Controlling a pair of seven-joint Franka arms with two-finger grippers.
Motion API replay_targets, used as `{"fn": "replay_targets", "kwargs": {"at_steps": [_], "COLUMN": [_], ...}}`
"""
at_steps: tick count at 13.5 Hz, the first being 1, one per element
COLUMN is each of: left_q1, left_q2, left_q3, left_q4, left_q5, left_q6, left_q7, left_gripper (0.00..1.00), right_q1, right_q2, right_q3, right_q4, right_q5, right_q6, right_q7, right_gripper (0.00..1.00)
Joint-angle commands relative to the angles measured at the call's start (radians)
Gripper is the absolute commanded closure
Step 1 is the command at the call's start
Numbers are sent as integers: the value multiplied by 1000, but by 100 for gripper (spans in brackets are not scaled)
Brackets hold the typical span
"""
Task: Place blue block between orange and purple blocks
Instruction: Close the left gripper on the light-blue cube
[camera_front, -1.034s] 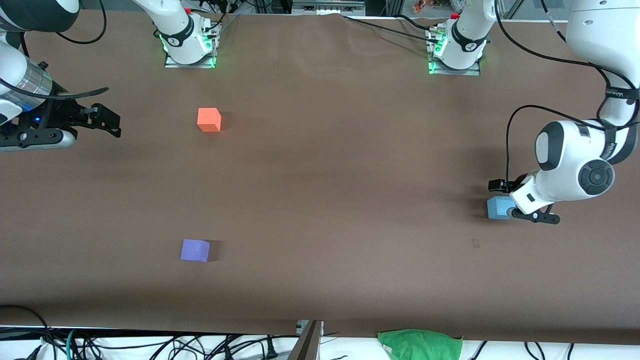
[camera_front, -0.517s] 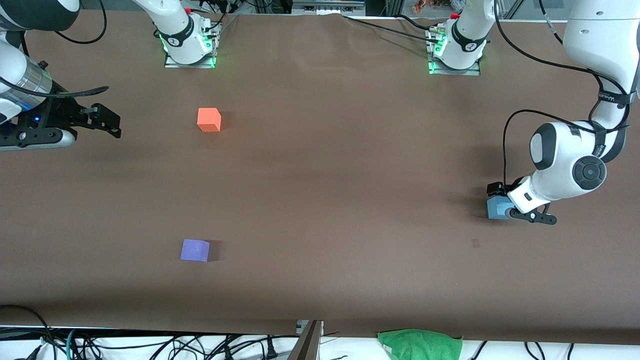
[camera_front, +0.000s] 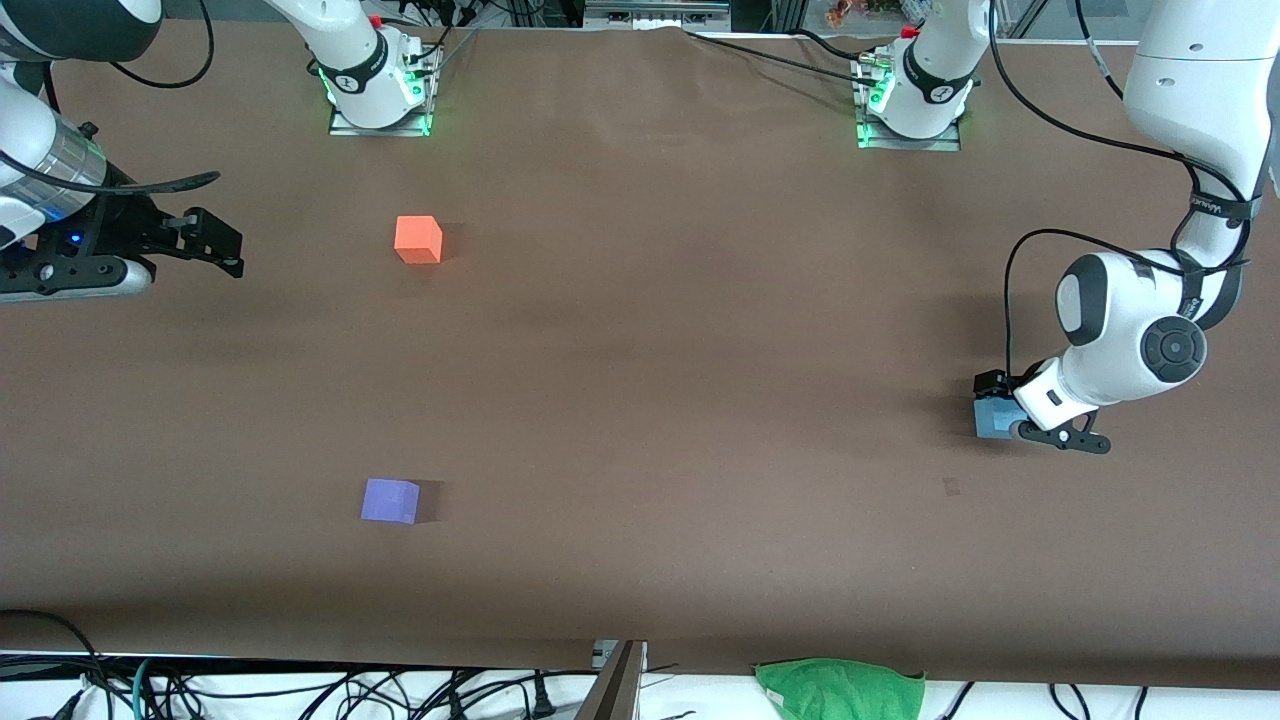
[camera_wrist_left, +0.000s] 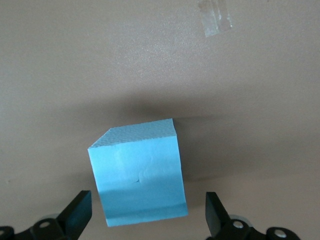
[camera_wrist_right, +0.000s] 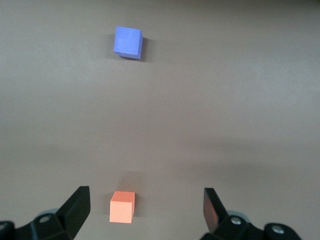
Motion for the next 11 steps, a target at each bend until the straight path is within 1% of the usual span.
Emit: {"fn": "replay_targets", "kwargs": {"at_steps": [1, 2, 4, 5, 6, 7, 9, 10, 11], "left_q1": [10, 10, 10, 8, 8, 7, -3, -7, -7], "left_q2": [14, 17, 20, 20, 18, 18, 5, -12, -23], "left_q3": [-7, -7, -7, -8, -8, -8, -11, -27, -60], "left_q4": [5, 5, 7, 7, 7, 10, 30, 39, 62], "left_q5": [18, 18, 18, 18, 18, 18, 18, 17, 15], "left_q6": [24, 33, 36, 36, 35, 32, 23, 3, -20], "left_q7": [11, 11, -1, -1, -1, -1, -6, -9, -22], "left_gripper": [0, 0, 35, 50, 61, 67, 70, 70, 72], "right_q1": [-5, -5, -5, -5, -5, -5, -5, -5, -5], "right_q2": [4, 4, 4, 4, 4, 4, 4, 4, 4], "right_q3": [5, 5, 5, 5, 7, 5, 5, 5, 5], "right_q4": [13, 13, 13, 13, 13, 13, 13, 13, 13], "right_q5": [3, 3, 3, 3, 5, 3, 3, 5, 3], "right_q6": [-4, -5, -4, -5, -4, -5, -5, -5, -7], "right_q7": [-14, -14, -14, -14, -14, -14, -14, -14, -14], "right_gripper": [0, 0, 0, 0, 0, 0, 0, 0, 0]}}
